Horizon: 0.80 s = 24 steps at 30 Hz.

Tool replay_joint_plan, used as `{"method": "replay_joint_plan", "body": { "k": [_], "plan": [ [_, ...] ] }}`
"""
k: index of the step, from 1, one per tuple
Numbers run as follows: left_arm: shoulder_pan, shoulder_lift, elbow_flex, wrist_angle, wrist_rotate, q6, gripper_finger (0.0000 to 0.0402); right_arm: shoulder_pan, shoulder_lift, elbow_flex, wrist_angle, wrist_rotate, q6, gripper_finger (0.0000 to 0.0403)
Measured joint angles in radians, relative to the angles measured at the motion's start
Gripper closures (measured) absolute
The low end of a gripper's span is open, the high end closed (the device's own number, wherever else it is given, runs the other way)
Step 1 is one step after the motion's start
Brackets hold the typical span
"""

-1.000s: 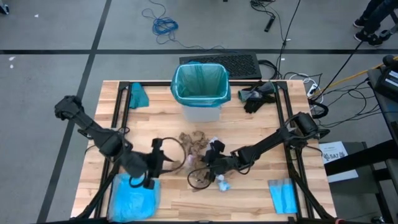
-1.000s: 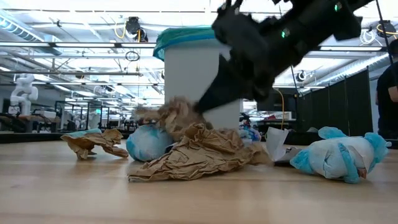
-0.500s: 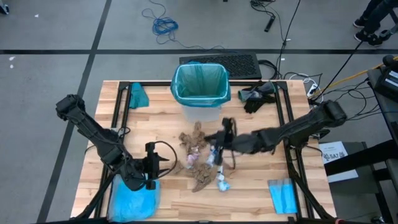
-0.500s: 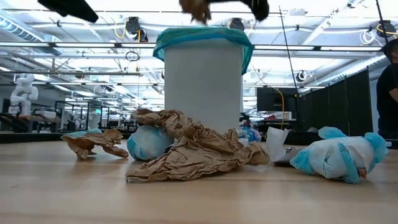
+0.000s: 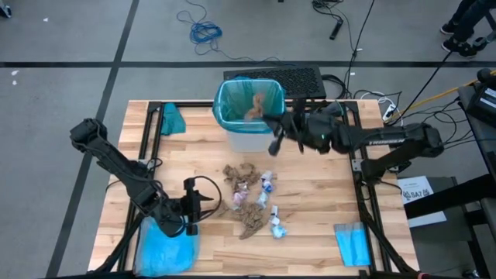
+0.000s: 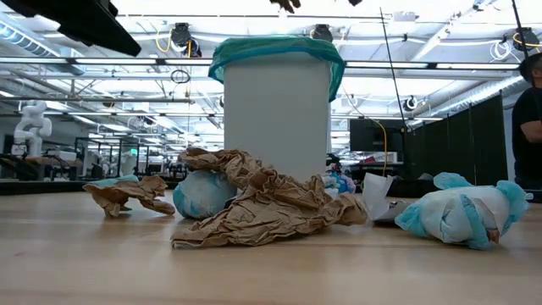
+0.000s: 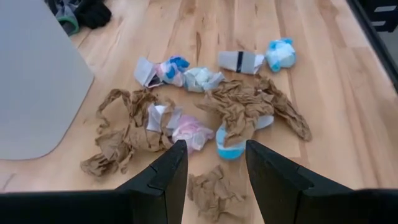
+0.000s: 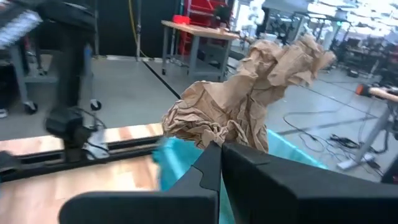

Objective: Place trash/remove bag and relplace
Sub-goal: Put the brown napkin into the trash bin

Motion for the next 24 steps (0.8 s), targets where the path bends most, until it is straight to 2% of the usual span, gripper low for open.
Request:
{"method": "replay_joint_plan", "body": {
  "k": [5, 11, 13, 17, 24],
  "plan": [
    [0.023, 0.046, 0.0, 0.002, 0.0, -0.001, 0.0243, -0.124, 0.0, 0.015, -0.048, -0.071, 0.057, 0.0403],
    [0.047, 0.109, 0.001, 0.006, 0.039, -0.027, 0.0243, -0.224, 0.001, 0.015, -0.126, -0.087, 0.14, 0.0401],
    [0.054, 0.125, 0.001, 0.006, 0.062, -0.034, 0.0243, -0.244, 0.002, 0.015, -0.142, -0.159, 0.147, 0.0394],
    [0.068, 0.146, 0.001, 0.004, 0.098, -0.053, 0.0243, -0.261, 0.002, 0.015, -0.14, -0.321, 0.154, 0.0358],
    [0.088, 0.152, 0.001, 0.004, 0.191, -0.061, 0.0243, -0.253, 0.002, 0.015, -0.139, -0.472, 0.136, 0.0257]
  ]
}}
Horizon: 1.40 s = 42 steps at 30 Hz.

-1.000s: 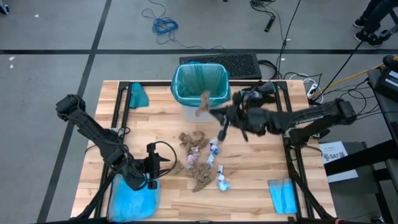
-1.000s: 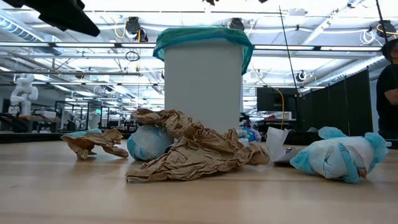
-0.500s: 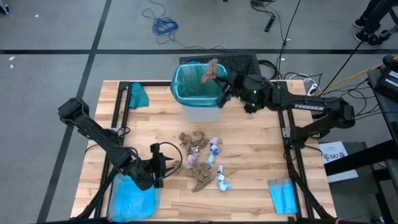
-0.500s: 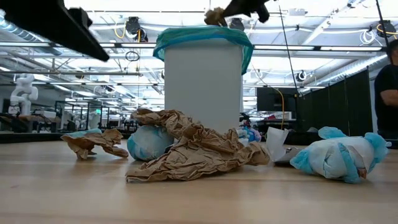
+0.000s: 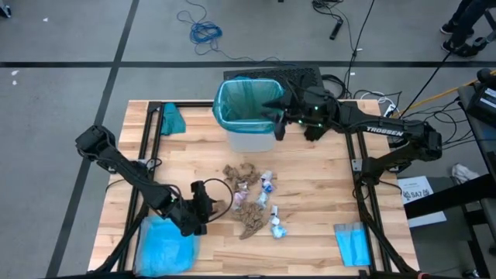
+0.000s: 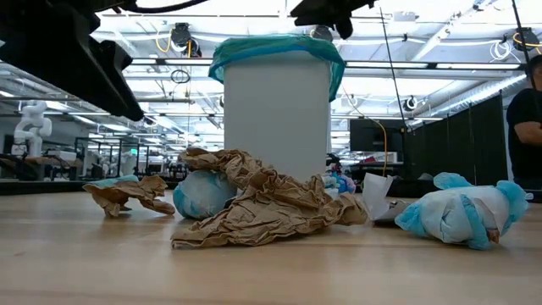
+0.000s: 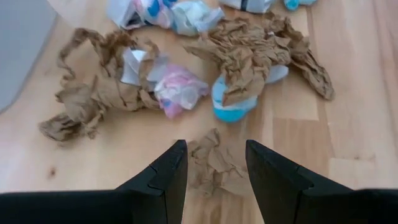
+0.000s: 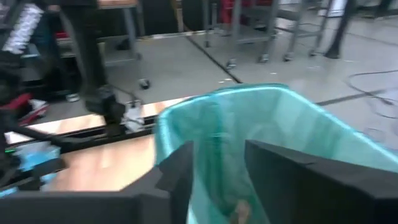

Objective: Place trash/remove bag and relplace
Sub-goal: Put the brown napkin into the trash bin

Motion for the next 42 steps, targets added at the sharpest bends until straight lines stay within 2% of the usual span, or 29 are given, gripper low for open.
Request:
{"method": "replay_joint_plan", "body": {
  "k": [4, 7, 11, 15, 23, 26, 29, 33, 37, 42],
  "plan": [
    [0.011, 0.0, 0.0, -0.019, 0.059, -0.028, 0.0243, 0.0, 0.0, 0.0, -0.005, -0.081, 0.039, 0.0203],
    [0.023, 0.006, 0.0, -0.051, 0.063, -0.043, 0.0243, 0.003, 0.0, 0.0, -0.032, -0.116, 0.076, 0.0175],
    [0.051, 0.034, 0.0, -0.065, 0.071, -0.043, 0.0242, 0.036, 0.0, 0.0, -0.069, -0.119, 0.095, 0.0157],
    [0.093, 0.081, 0.0, -0.062, 0.098, -0.04, 0.0242, 0.108, -0.001, 0.0, -0.062, -0.114, 0.094, 0.0158],
    [0.173, 0.199, 0.0, 0.022, 0.229, 0.013, 0.0242, 0.295, -0.001, 0.0, -0.098, 0.044, 0.079, 0.0167],
    [0.19, 0.231, 0.002, 0.062, 0.234, 0.018, 0.0246, 0.361, -0.001, -0.001, -0.137, 0.114, 0.095, 0.0167],
    [0.194, 0.245, 0.003, 0.089, 0.229, 0.018, 0.028, 0.429, -0.001, -0.001, -0.188, 0.184, 0.12, 0.0167],
    [0.194, 0.239, 0.002, 0.098, 0.214, 0.017, 0.0379, 0.526, -0.001, -0.001, -0.254, 0.289, 0.17, 0.0167],
    [0.195, 0.216, 0.003, 0.091, 0.2, 0.023, 0.0397, 0.622, -0.002, -0.016, -0.286, 0.4, 0.23, 0.0167],
    [0.194, 0.162, 0.024, 0.076, 0.194, 0.076, 0.04, 0.722, -0.002, -0.066, -0.301, 0.512, 0.33, 0.0167]
  ]
}}
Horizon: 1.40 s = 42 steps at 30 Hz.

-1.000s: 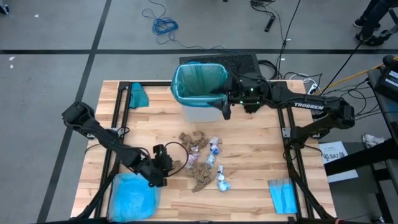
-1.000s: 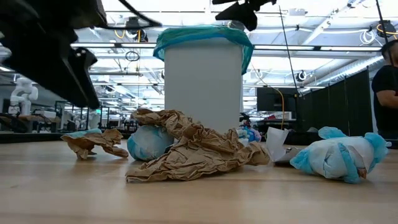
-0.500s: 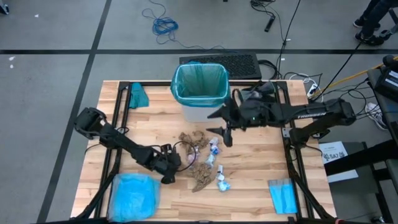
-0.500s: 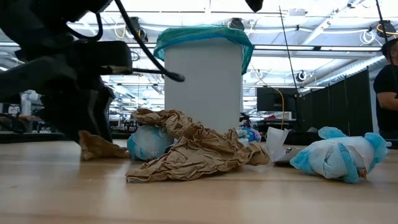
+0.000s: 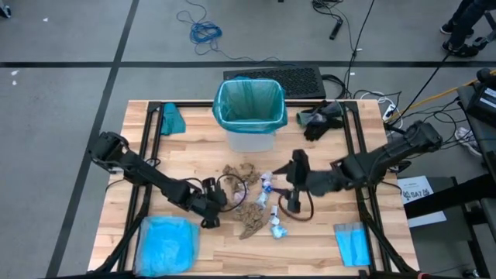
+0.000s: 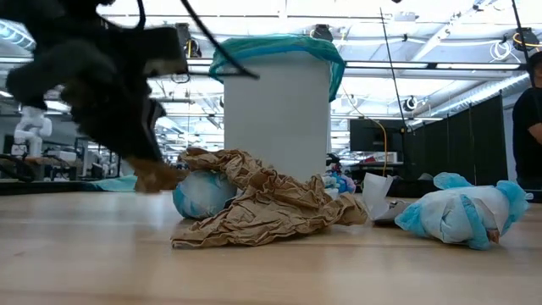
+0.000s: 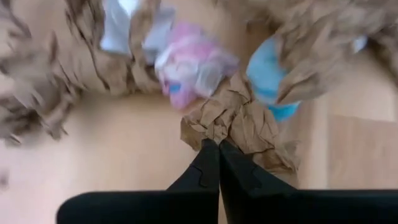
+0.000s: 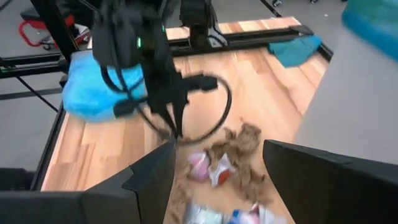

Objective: Place trash/remove bag and relplace
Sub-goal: Put the brown napkin into the trash bin

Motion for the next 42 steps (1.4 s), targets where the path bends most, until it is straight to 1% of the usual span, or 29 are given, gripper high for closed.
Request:
{"method": "replay_joint_plan", "body": {
  "k": [5, 9, 15, 19, 22, 26, 28, 30, 34, 37, 40, 42],
  "plan": [
    [-0.002, -0.093, 0.046, -0.046, -0.037, 0.091, 0.0401, 0.067, 0.0, -0.079, 0.0, 0.072, 0.125, 0.0167],
    [-0.002, -0.181, 0.099, -0.065, -0.096, 0.222, 0.0401, 0.098, 0.0, -0.147, 0.001, 0.081, 0.228, 0.0167],
    [0.033, -0.295, 0.214, -0.088, -0.217, 0.484, 0.0401, 0.132, 0.0, -0.271, 0.147, 0.105, 0.31, 0.0167],
    [0.102, -0.34, 0.304, -0.099, -0.269, 0.659, 0.0401, 0.147, 0.001, -0.358, 0.282, 0.104, 0.339, 0.0167],
    [0.18, -0.358, 0.372, -0.103, -0.275, 0.773, 0.0401, 0.159, 0.004, -0.411, 0.374, 0.105, 0.364, 0.0167],
    [0.306, -0.362, 0.453, -0.11, -0.272, 0.886, 0.0401, 0.184, 0.02, -0.44, 0.42, 0.103, 0.39, 0.0167],
    [0.38, -0.362, 0.485, -0.118, -0.236, 0.923, 0.0401, 0.198, 0.034, -0.442, 0.434, 0.103, 0.391, 0.0167],
    [0.462, -0.357, 0.51, -0.127, -0.17, 0.937, 0.0401, 0.215, 0.052, -0.442, 0.447, 0.099, 0.392, 0.0167],
    [0.626, -0.332, 0.541, -0.167, -0.01, 0.928, 0.0401, 0.243, 0.102, -0.443, 0.496, 0.068, 0.395, 0.0167],
    [0.731, -0.305, 0.542, -0.19, 0.136, 0.903, 0.0401, 0.255, 0.155, -0.443, 0.536, 0.033, 0.411, 0.0167],
    [0.804, -0.269, 0.542, -0.206, 0.22, 0.871, 0.0397, 0.262, 0.213, -0.443, 0.573, 0.012, 0.423, 0.0167],
    [0.835, -0.253, 0.542, -0.23, 0.265, 0.868, 0.0382, 0.262, 0.252, -0.443, 0.6, -0.014, 0.43, 0.0167]
  ]
}}
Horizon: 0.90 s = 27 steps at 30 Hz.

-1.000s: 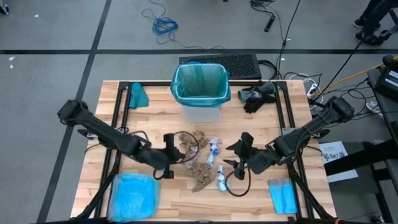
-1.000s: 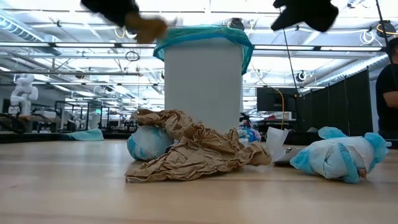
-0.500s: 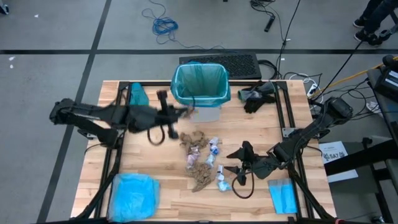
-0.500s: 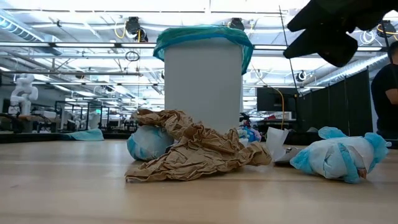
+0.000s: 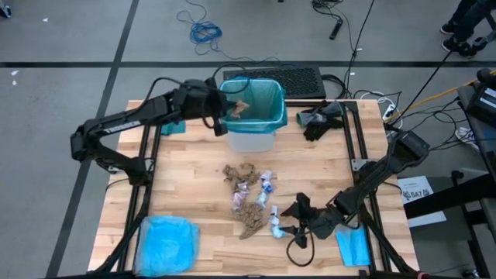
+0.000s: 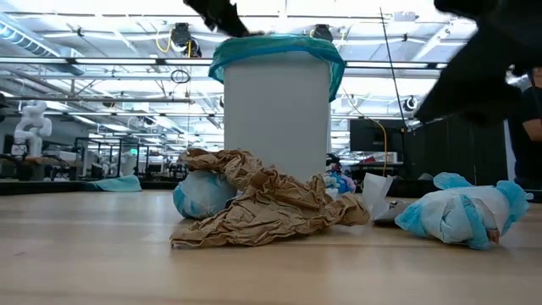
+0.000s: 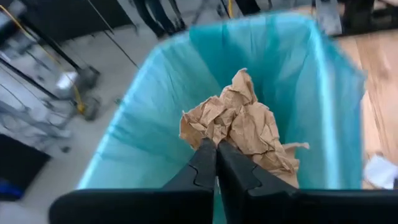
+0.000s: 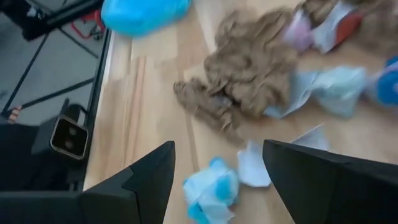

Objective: Place trash/remove bag and relplace
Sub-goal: Put the brown napkin into the trash bin, then put the blue trash bag into the trash bin

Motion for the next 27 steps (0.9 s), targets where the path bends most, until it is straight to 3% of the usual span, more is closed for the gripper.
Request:
{"method": "replay_joint_plan", "body": {
  "k": [7, 13, 20, 23, 27],
  "plan": [
    [0.013, 0.003, 0.0, 0.005, 0.114, 0.007, 0.0285, 0.0, 0.115, 0.0, 0.095, -0.082, -0.009, 0.0167],
    [-0.003, -0.029, 0.023, 0.021, 0.119, -0.012, 0.0204, 0.0, 0.217, 0.0, 0.19, -0.159, 0.013, 0.0167],
    [-0.054, -0.078, 0.126, -0.061, 0.118, -0.084, 0.0174, -0.016, 0.259, 0.004, 0.204, -0.178, 0.093, 0.0173],
    [-0.097, -0.098, 0.164, -0.123, 0.112, -0.132, 0.0174, -0.019, 0.26, 0.004, 0.191, -0.163, 0.1, 0.0211],
    [-0.169, -0.135, 0.169, -0.227, 0.107, -0.184, 0.0173, -0.021, 0.259, 0.003, 0.187, -0.148, 0.089, 0.0326]
  ]
}}
